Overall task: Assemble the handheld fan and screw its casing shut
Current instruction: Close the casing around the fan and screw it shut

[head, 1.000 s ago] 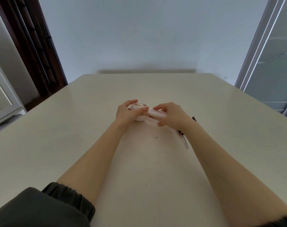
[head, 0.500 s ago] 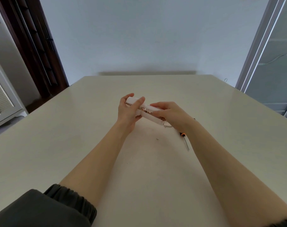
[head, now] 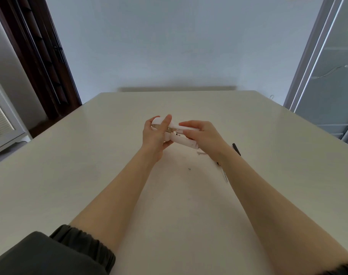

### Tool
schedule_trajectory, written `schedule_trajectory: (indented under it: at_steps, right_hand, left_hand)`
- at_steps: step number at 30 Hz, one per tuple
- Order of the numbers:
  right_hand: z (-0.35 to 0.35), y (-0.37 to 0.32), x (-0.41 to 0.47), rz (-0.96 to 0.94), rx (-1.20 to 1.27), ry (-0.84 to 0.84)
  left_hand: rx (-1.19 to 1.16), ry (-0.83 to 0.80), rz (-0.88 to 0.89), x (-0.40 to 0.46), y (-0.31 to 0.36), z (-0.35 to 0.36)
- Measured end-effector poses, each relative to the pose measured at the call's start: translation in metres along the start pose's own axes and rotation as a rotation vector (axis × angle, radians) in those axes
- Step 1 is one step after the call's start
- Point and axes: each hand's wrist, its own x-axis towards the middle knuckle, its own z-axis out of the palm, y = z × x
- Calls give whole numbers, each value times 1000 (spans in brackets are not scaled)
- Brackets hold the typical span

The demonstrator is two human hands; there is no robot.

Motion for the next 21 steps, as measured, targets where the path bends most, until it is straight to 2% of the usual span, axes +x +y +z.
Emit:
schedule_trajectory:
  at_steps: [21]
  right_hand:
    - [0,-1,2,25,33,6]
  left_hand:
    - [-85,40,-67,7,0,-4]
